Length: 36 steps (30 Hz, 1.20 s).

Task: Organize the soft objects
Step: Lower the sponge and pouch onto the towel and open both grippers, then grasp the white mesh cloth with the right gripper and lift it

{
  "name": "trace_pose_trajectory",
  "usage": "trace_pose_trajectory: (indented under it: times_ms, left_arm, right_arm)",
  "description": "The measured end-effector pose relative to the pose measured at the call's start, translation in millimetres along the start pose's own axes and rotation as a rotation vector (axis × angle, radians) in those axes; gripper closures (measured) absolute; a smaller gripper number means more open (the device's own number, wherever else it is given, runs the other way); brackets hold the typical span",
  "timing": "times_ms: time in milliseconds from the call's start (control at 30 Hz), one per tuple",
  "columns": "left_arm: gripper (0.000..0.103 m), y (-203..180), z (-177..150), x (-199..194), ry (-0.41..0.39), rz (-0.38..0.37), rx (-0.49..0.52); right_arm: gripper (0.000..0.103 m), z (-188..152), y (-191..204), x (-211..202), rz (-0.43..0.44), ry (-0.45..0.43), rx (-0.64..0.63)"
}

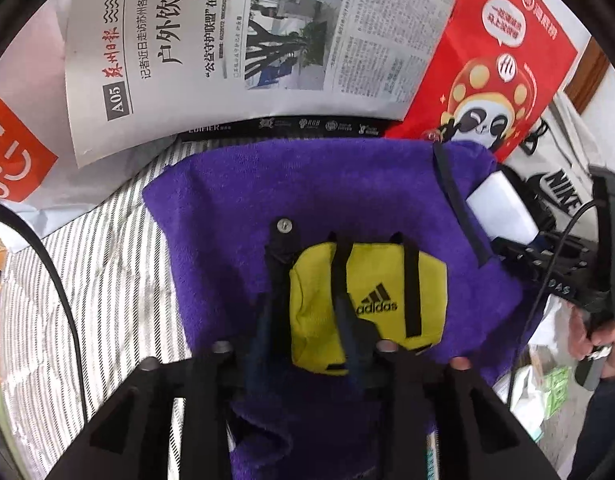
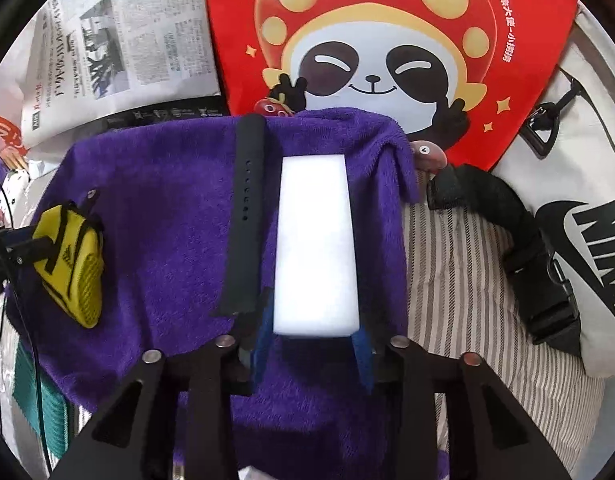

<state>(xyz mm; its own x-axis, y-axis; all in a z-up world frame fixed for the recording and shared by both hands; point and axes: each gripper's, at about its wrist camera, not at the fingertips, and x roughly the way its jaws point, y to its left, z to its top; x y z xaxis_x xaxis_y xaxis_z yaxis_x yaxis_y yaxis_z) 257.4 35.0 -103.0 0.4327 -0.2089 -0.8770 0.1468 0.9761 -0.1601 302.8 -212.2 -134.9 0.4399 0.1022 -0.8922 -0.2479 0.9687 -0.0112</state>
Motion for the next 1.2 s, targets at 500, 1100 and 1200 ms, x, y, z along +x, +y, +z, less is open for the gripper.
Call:
trace_pose_trajectory:
  times_ms: [500, 1100, 1200]
  left_arm:
    - [0.062, 7.7, -49.2, -59.9, -0.023, -0.042, -0.013]
    - [0.06, 16.3, -122.5, -81.3, -0.011, -0.109, -0.069]
    - [0.06, 14.1, -130.3, -78.4, 0.008, -0.1, -0.048]
  right_arm:
    - [0.05, -28.0, 1.1, -88.7, -0.03, -0.109, 0.018]
    - [0.035, -112.3, -32.0, -71.3, -0.068, 0.014, -0.001]
    - [0.035, -112.3, -30.6, -56.1, -0.064, 0.023, -0.011]
